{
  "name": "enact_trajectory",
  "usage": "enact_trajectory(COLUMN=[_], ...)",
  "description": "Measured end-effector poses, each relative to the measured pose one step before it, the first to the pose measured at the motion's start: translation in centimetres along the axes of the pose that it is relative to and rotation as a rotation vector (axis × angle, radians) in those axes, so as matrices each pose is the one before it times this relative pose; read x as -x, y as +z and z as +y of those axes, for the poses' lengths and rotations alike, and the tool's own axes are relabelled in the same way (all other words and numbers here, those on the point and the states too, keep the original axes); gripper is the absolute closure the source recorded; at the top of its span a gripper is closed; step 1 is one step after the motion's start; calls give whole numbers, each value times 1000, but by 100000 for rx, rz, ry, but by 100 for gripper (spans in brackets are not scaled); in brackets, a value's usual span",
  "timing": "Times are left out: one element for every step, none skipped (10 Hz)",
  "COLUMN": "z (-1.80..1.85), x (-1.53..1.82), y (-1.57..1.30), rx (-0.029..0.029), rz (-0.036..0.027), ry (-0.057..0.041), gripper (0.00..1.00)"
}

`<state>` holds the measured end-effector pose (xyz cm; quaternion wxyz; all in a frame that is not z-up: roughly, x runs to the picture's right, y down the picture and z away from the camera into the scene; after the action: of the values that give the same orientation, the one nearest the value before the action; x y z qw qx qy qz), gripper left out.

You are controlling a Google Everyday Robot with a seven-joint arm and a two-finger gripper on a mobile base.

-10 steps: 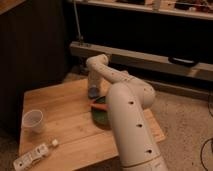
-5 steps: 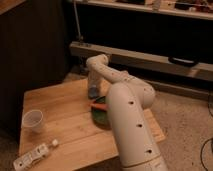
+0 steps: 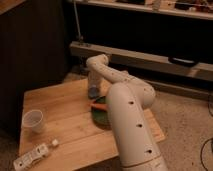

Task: Place the white sponge in the ceramic cup

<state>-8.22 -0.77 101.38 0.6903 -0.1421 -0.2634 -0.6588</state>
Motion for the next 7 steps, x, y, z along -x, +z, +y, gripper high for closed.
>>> enact_trajectory(z=[9,13,33,22,41,45,86], x=[0,-3,-2,5,-2,2,12], y=[-1,-7,-15,4,2,0,9], rx=[4,1,36,32,50,14,26], rz=[-2,8,4,-16,2,-8,-34], ry=[7,18,118,-31,25,52,89], gripper=[64,54,44,32,24,20,22])
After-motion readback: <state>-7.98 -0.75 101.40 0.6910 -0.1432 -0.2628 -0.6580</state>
